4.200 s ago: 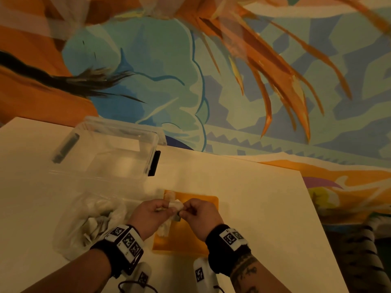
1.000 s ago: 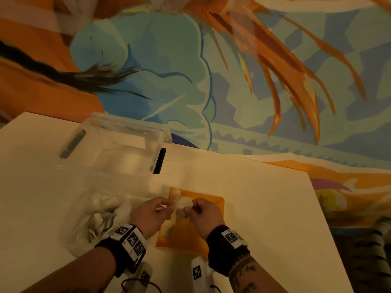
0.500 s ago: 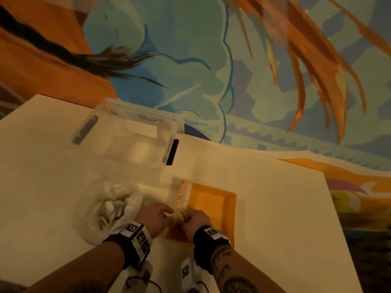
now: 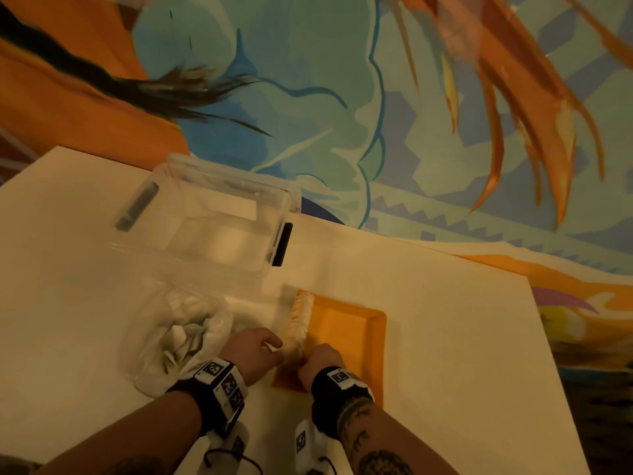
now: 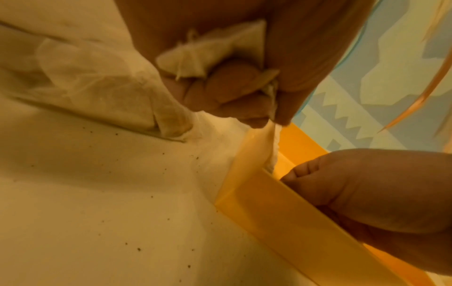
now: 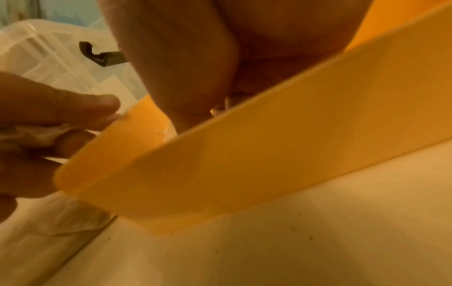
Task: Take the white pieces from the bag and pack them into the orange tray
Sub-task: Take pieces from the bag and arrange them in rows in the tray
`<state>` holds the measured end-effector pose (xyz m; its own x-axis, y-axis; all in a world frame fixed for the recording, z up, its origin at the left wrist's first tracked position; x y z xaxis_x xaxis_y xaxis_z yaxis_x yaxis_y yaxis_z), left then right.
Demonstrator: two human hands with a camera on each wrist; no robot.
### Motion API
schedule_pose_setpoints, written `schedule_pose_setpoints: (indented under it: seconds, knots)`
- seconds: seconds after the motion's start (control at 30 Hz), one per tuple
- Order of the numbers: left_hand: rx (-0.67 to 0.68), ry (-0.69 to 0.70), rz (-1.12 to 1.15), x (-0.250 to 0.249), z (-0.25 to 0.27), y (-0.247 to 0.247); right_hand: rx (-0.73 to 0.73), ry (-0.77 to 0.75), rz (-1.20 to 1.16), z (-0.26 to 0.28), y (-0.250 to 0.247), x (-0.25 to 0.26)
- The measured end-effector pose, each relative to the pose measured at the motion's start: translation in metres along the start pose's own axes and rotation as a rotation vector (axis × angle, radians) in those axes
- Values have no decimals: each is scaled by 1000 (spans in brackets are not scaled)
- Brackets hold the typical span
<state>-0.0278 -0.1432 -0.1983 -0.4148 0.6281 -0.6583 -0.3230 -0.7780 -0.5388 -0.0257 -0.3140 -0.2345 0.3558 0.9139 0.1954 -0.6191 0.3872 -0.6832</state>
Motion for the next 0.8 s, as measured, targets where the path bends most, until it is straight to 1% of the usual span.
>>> schedule_pose_setpoints:
  seconds: [0.1, 0.17, 0.23, 0.3, 0.4, 0.47, 0.53, 0.63, 0.7, 0.77, 0.8]
  knots:
    - [-33, 22, -13, -2, -1, -4, -7, -24, 5, 5, -8, -4]
    - [-56, 27, 65, -9, 1, -7, -40, -81, -40, 13, -21, -4]
    - [-82, 4, 212, -20, 5, -11, -55, -187, -170, 26, -35, 3]
    - [-93, 2, 314, -35, 9, -13, -35, -308, -346, 46, -49, 12]
    - [-54, 33, 470, -54, 13, -8, -5, -425, -487, 75, -69, 19]
    - [-7, 13, 623, -64, 17, -1, -57, -436, -529, 84, -81, 17]
    - [27, 17, 704, -74, 21, 6, -135, -412, -591, 87, -89, 12]
    - [59, 16, 705, -77, 25, 14, -194, -376, -636, 85, -96, 5]
    - [72, 26, 718, -77, 26, 15, -194, -380, -638, 85, -99, 3]
    - [69, 32, 682, -81, 27, 14, -194, -396, -700, 85, -101, 1]
    - [69, 57, 650, -86, 30, 13, -199, -403, -748, 85, -102, -1]
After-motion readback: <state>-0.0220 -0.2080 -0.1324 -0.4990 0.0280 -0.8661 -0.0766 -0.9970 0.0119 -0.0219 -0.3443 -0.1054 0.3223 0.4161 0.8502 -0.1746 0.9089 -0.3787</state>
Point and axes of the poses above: each hand's wrist, its own z-axis away from the middle knuckle, its own y-axis out of the palm, x = y × z, the point moved 6 cm from there along -z, towards the middle knuckle, and after that the axes turned 4 degrees about z, right-handed, at the moved point
